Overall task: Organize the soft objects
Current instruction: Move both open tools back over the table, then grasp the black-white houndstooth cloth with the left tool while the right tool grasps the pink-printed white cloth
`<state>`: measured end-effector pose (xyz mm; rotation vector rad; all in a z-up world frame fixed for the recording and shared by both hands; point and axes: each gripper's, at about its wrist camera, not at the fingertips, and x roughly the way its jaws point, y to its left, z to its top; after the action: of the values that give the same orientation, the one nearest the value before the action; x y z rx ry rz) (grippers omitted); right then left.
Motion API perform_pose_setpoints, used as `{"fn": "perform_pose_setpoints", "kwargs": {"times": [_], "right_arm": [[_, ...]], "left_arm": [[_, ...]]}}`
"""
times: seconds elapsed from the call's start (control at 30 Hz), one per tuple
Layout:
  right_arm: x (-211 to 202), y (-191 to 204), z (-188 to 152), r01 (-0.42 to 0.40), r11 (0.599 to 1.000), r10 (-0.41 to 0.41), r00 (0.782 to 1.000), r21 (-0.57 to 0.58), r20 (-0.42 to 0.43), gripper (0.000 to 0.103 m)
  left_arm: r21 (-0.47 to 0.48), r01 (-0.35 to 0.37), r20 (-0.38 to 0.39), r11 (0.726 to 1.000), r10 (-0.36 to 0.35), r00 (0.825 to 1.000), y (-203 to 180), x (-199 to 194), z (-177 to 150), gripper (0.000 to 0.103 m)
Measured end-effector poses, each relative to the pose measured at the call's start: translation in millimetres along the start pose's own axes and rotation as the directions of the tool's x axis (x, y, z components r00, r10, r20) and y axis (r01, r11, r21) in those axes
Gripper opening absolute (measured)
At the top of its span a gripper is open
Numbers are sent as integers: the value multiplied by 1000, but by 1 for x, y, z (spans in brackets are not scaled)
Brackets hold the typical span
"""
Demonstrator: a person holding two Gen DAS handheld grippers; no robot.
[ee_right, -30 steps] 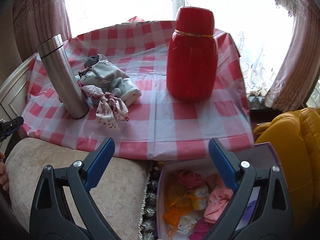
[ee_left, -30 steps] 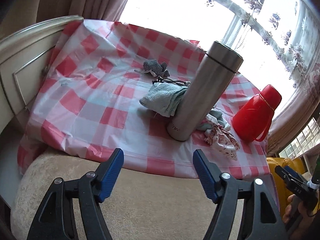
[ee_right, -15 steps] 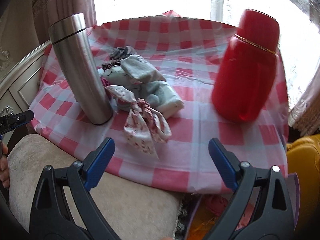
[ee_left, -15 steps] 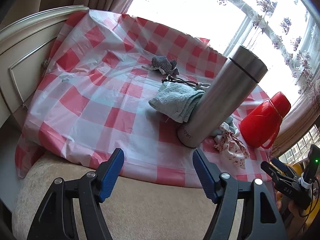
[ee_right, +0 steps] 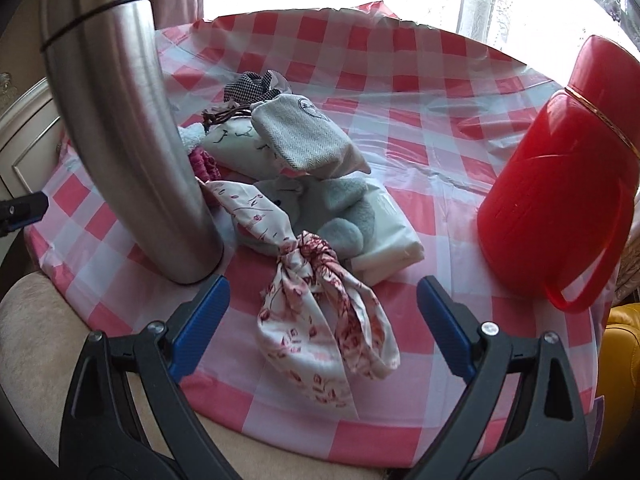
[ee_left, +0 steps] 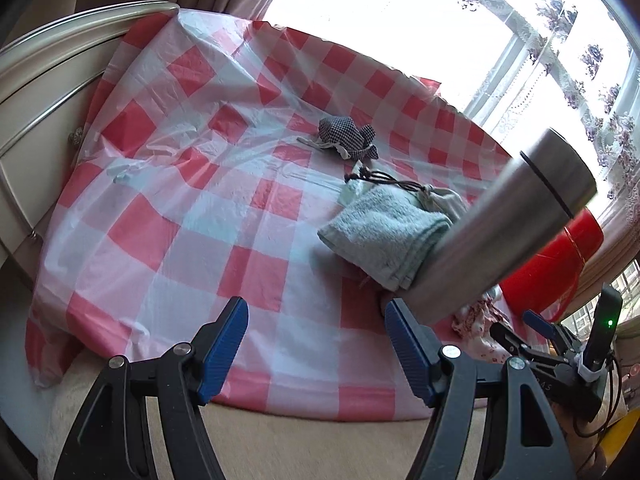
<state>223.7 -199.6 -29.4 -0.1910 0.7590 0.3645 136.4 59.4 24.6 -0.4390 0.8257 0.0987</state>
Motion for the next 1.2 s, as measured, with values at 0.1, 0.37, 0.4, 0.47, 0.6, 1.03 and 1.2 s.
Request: {"fn": "perform_pose_setpoints", "kwargs": {"times": [0.1, 0.37, 0.4, 0.47, 0.6, 1.03, 1.2], "right_arm": [[8, 3, 3, 17, 1000, -17, 1000, -14, -7, 93], [24, 9, 4, 32, 999, -33, 999, -34, -29, 88], [25, 9, 4, 32, 999, -33, 999, -34, -31, 88], [27, 10, 5, 31, 999, -32, 999, -35, -32, 84], [30, 10, 6, 16, 999, -17, 999, -32, -35, 77], [34, -3, 3, -45, 998, 47, 998, 44, -48, 53], [31, -1, 0, -62, 997, 65, 997, 51, -44, 37]], "left_arm": [[20, -21, 10, 1000, 21, 1000, 2, 10, 17, 72], [52, -44, 28, 998, 43, 999, 9, 51, 70, 72], [61, -38, 26, 997, 37, 999, 7, 58, 77, 72], [76, -16, 22, 997, 15, 1000, 3, 70, 93, 72], [93, 20, 10, 995, -21, 1000, -7, 102, 134, 76], [77, 54, -179, 996, -40, 983, -52, 244, 220, 82], [97, 43, -209, 994, -22, 978, -63, 273, 226, 82]]}}
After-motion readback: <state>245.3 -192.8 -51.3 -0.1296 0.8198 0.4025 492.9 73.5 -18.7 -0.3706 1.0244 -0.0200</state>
